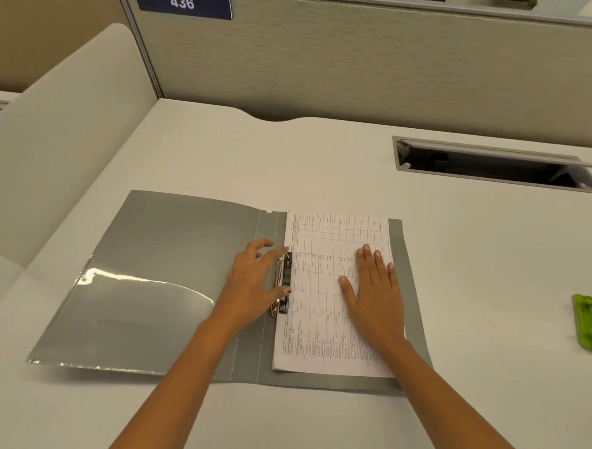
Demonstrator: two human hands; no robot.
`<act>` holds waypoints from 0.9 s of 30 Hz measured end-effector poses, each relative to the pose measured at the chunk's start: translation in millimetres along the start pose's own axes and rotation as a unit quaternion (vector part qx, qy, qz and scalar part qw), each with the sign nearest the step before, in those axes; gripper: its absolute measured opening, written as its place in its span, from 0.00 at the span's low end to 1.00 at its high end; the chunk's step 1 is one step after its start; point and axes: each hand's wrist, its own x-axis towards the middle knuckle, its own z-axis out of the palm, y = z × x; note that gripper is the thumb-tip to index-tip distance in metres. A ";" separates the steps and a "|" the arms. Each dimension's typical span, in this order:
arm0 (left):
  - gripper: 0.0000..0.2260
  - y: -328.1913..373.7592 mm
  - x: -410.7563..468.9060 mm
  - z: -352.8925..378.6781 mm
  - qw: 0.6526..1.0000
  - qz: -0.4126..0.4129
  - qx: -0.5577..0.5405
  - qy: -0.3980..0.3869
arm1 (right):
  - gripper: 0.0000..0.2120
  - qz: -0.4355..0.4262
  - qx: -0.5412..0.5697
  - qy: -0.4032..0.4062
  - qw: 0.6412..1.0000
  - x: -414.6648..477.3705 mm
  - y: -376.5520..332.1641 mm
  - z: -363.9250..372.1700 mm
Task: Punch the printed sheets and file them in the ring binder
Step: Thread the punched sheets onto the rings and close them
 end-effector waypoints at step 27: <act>0.50 11.0 30.3 -11.1 0.927 0.111 0.323 -0.158 | 0.32 0.000 0.002 0.003 1.000 -0.9 0.3 -0.8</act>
